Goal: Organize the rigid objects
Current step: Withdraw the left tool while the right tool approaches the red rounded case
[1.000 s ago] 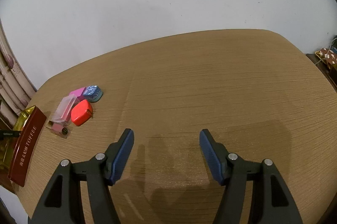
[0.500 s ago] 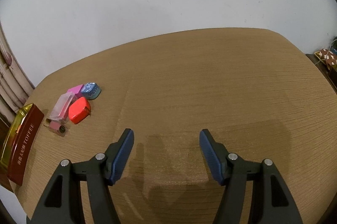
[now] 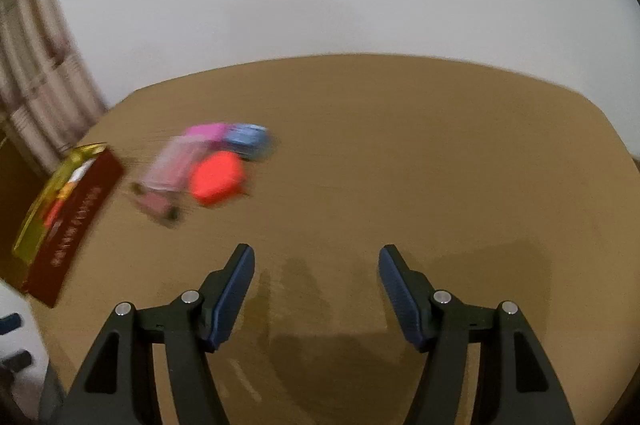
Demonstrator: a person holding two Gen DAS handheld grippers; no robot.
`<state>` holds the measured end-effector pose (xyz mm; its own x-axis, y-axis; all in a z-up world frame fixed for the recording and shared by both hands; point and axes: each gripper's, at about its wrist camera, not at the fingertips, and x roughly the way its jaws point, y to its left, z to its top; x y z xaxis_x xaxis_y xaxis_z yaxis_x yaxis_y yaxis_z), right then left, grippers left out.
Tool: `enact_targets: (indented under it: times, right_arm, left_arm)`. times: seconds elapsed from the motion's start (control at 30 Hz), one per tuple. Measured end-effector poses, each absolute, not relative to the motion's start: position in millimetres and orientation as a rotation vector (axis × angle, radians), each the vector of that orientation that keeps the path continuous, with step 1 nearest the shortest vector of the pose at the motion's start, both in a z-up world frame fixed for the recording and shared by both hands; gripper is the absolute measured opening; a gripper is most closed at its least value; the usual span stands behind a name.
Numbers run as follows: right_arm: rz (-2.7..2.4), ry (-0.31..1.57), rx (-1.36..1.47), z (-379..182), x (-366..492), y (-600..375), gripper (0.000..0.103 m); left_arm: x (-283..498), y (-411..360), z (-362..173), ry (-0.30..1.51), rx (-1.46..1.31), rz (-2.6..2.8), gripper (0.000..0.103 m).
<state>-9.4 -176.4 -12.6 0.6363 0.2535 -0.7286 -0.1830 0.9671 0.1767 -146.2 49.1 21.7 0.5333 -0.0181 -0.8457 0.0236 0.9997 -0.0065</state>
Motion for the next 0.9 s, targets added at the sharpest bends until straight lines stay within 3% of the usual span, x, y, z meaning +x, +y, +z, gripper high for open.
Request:
enact_targets:
  times: [0.27,0.8,0.87,0.9]
  right_arm:
    - [0.313,0.927,-0.116,-15,45,-111,0.066]
    - [0.398,0.997,-0.12,-29,87,-93,0.066]
    - [0.398,1.0,-0.126,-31,91,-92,0.064]
    - [0.391,1.0,-0.135,-32,92,-92,0.058]
  left_arm:
    - [-145,57,18,1.02,-0.041,-0.038,0.073]
    - [-141,60,-5,1.119,-0.079,-0.07,0.077]
    - [-142,58,-6,1.12,-0.065,-0.067,0.078]
    - [-143,58,-6,1.119,-0.061,-0.067,0.078]
